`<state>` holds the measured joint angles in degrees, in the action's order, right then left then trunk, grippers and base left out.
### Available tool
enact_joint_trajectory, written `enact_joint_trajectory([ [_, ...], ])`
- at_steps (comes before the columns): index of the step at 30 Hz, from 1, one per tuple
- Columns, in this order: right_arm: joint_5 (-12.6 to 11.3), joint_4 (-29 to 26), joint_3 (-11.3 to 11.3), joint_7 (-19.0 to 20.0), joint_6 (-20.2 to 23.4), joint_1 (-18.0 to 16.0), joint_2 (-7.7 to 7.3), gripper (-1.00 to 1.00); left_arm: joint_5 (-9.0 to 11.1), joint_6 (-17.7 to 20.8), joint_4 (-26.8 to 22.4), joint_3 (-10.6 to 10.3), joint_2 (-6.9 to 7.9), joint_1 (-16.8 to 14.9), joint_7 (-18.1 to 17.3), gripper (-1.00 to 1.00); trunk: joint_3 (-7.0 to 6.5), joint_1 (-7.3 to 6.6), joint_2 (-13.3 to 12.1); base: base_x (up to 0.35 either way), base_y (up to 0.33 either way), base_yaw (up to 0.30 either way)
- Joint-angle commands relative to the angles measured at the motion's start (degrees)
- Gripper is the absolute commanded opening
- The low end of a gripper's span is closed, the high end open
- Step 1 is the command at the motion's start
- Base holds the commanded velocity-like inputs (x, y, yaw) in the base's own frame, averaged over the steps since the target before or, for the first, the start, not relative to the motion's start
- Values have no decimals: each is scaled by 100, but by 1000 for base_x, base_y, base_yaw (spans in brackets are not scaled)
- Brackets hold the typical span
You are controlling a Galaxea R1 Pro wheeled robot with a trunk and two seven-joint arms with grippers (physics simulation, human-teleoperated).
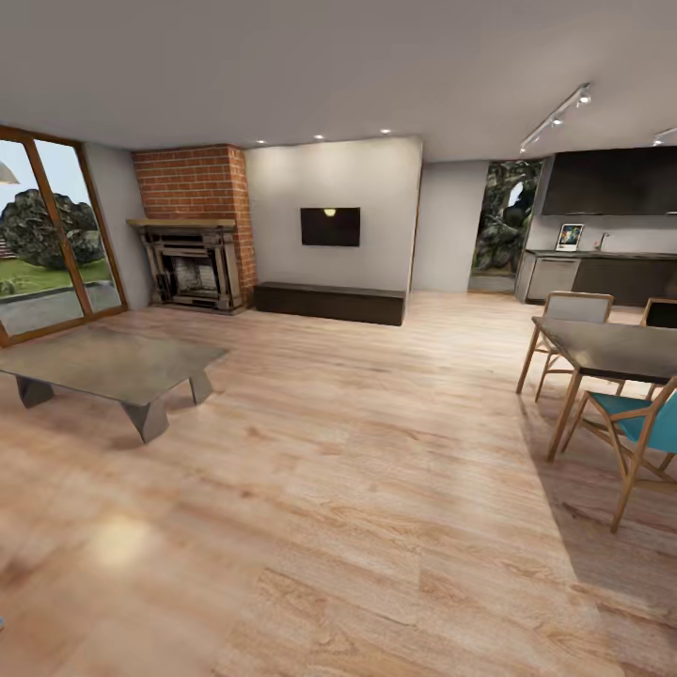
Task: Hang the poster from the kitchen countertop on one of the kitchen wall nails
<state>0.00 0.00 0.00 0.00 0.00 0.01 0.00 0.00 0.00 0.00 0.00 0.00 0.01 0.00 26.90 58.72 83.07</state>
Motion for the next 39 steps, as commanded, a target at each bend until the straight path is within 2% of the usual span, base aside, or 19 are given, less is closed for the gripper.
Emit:
enact_joint_trajectory([
  [1, -23, -33, 2, -9, -33, -34, -33, 100, 0, -33, -33, -7, -33, 33, -8, 100, 3, 0, 1, 0, 0, 0],
  [4, -24, -84, 1, -9, -66, -133, -43, 100, 0, -35, -128, -9, -113, 104, -8, 100, 3, 0, 1, 0, 0, 0],
  [8, -24, -84, 1, -9, -66, -247, -43, 100, 0, -35, -186, -9, -113, 104, -8, 100, 3, 0, 1, 0, 0, 0],
  [23, -25, -110, -1, -9, -67, -276, -71, 100, -3, -59, -214, 0, -119, 111, -8, 100, 3, 0, 1, 0, 0, 0],
  [32, -10, -404, -17, -17, -357, -573, -360, 100, 8, -349, -503, 53, 172, 139, -23, 100, 3, 0, 1, 0, 0, 0],
  [33, -3, -2283, -14, -17, -515, -764, -398, 100, 11, -441, -3294, 66, 312, 139, -21, 100, 3, 0, 1, 32, 0, 0],
  [39, 9, -2349, -6, -17, -533, -745, -425, 100, 16, -586, -3272, 130, 330, 141, -20, 100, 3, 0, 1, 206, 0, 0],
])
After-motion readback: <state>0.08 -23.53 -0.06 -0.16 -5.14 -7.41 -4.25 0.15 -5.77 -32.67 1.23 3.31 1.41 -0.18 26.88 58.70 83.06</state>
